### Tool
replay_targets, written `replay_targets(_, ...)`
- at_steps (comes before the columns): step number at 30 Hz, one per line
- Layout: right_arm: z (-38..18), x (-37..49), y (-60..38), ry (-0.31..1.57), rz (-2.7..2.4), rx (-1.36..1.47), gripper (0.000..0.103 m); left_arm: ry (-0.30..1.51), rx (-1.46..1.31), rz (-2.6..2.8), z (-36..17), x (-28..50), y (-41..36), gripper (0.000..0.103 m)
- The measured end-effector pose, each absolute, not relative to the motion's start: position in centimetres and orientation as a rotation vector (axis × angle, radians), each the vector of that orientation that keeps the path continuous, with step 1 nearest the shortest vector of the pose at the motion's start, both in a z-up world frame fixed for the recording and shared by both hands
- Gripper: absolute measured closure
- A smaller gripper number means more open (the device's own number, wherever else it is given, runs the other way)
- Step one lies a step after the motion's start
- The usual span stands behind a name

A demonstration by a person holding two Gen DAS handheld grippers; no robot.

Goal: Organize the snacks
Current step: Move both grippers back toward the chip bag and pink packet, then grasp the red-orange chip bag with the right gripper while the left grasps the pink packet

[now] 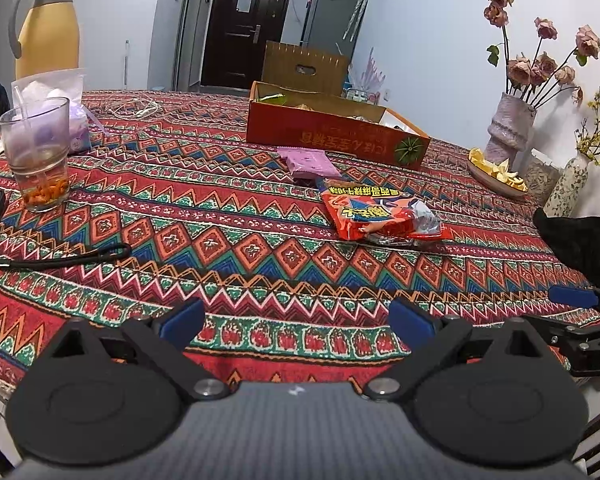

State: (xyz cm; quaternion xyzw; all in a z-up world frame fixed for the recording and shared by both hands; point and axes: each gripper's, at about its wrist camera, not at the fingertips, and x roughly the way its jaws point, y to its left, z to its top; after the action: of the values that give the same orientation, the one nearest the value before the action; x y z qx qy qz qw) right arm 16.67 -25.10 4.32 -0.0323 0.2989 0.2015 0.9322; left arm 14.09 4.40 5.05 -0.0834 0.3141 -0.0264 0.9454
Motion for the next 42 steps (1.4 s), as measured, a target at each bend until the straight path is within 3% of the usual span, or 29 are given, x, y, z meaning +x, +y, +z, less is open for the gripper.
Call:
replay_targets(11,5.2,21.9,-21.4,0.609,0.481,-0.173,0.004,0.658,-0.175,-0.031,4.6,17.8,5.9,0.003)
replay_targets(27,2.7,36.8,-14.9,0.681,0.674,-0.261,0.004,0.662,-0.162,-0.029,4.5,25.9,7.6,0.003)
replay_targets(28,2.5,37.4,-14.8,0.699,0.695,-0.233,0.007,0.665,-0.159,-0.026,4.4,26.6,7.6,0.003)
replay_targets(32,1.7,38.2,-15.1,0.729,0.686,-0.174,0.031,0.668,-0.152,-0.032,4.4,29.6,7.3,0.003)
replay_targets(35,1.8,38.0,-17.3,0.72,0.621,-0.125,0.042,0.646,-0.129,-0.081,4.7,32.3,5.8,0.003)
replay_targets(42,1.8,38.9,-23.3,0.703,0.318,-0.059,0.038,0.677,-0.083,-0.145,3.7,40.4,1.7,0.004)
